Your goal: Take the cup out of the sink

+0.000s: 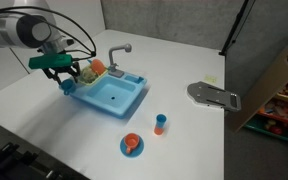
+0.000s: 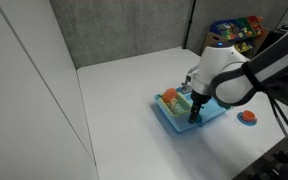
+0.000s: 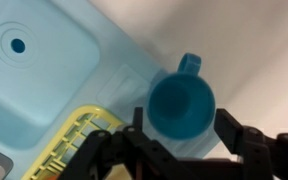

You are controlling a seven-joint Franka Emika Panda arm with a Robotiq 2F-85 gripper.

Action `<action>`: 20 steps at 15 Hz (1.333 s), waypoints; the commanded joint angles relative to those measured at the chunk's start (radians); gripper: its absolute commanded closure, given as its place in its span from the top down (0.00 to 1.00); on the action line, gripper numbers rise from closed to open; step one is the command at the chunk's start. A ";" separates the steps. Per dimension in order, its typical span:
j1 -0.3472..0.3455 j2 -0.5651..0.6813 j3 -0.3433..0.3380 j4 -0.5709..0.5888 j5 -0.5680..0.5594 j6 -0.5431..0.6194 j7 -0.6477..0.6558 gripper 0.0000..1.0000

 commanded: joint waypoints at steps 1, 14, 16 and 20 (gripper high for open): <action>-0.001 -0.010 -0.001 0.005 -0.020 0.004 0.014 1.00; -0.027 -0.102 0.004 -0.017 0.017 -0.084 0.035 1.00; -0.029 -0.115 -0.001 -0.015 0.021 -0.125 0.047 1.00; -0.028 -0.159 -0.008 -0.022 0.029 -0.224 0.085 1.00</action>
